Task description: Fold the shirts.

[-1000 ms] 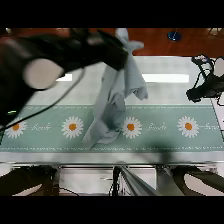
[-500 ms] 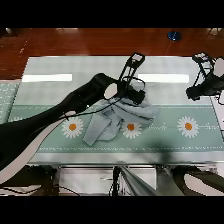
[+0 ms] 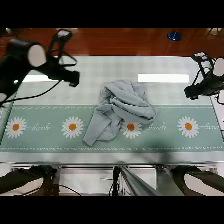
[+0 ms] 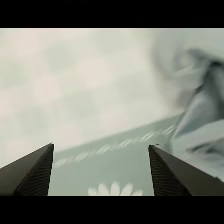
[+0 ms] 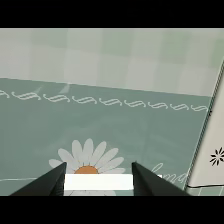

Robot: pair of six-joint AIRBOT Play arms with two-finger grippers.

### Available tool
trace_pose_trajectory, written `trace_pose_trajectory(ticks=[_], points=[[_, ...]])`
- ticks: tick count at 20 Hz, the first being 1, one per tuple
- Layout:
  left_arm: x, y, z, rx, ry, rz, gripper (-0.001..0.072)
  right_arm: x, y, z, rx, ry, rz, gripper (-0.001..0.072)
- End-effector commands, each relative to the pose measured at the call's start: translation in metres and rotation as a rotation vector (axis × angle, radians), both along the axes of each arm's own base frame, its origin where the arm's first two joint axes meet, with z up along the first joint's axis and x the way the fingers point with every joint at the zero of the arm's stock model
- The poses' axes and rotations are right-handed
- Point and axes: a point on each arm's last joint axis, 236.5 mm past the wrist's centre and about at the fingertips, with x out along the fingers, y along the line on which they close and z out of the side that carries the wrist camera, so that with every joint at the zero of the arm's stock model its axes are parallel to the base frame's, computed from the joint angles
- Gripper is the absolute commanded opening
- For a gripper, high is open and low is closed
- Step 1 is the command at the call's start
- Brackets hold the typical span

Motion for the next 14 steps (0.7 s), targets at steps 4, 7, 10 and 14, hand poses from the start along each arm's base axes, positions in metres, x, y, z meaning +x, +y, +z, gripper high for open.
trace_pose_trajectory(ticks=[4,7,10,14], points=[[-0.113,-0.025,-0.078,-0.392,0.362,-0.101,0.072,0.005,0.006,0.0,0.028,-0.021,0.004,0.0491],[-0.111,-0.045,-0.092,-0.499,0.349,-0.076,0.072,0.005,0.008,-0.001,0.036,-0.021,0.004,0.0491],[-0.113,-0.047,-0.11,-0.502,0.404,-0.054,0.072,0.005,0.008,-0.001,0.036,-0.022,0.005,0.0491],[-0.125,-0.063,-0.135,-0.504,0.499,-0.087,0.072,0.005,0.009,-0.001,0.038,-0.023,0.004,0.0491]])
